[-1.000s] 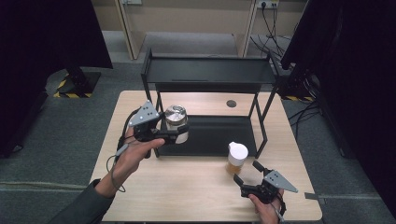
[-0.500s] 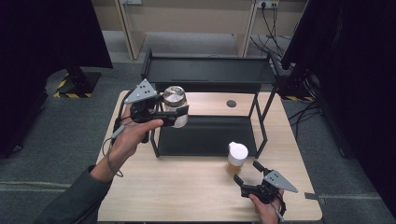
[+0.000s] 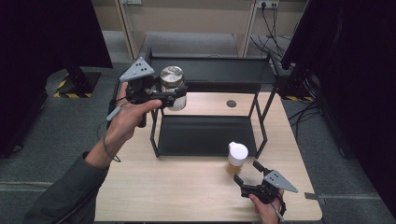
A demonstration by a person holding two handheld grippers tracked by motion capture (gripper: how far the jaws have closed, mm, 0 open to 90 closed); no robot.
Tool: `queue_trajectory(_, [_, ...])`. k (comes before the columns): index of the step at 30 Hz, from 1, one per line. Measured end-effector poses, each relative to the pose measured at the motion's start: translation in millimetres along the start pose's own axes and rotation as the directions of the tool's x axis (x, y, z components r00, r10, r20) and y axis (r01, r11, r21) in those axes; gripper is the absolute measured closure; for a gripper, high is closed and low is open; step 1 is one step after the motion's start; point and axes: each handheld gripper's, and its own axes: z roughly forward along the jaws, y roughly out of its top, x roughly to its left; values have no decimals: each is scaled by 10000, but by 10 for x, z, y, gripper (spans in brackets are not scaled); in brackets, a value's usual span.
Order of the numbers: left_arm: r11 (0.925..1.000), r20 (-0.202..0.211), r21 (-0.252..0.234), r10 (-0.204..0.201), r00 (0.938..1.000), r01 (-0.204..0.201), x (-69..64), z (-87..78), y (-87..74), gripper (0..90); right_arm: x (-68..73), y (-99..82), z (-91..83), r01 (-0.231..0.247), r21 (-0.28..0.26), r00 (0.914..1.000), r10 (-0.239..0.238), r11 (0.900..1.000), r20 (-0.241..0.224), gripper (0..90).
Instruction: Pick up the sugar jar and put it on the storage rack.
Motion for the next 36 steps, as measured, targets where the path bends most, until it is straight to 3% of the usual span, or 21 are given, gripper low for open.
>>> queue_trajectory(19, [9996,-800,-26,-299,9963,298,81,287,310,312,-7,0,0,-49,10,10000,49,10000,-28,5])
queue_trajectory(28, [9994,-1393,63,-317,9897,329,133,484,381,312,-7,0,0,-50,15,10000,50,10000,-51,5])
queue_trajectory(36, [9983,-1928,-27,-579,9795,585,222,627,360,312,-10,1,1,-37,22,9999,38,10000,-96,5])
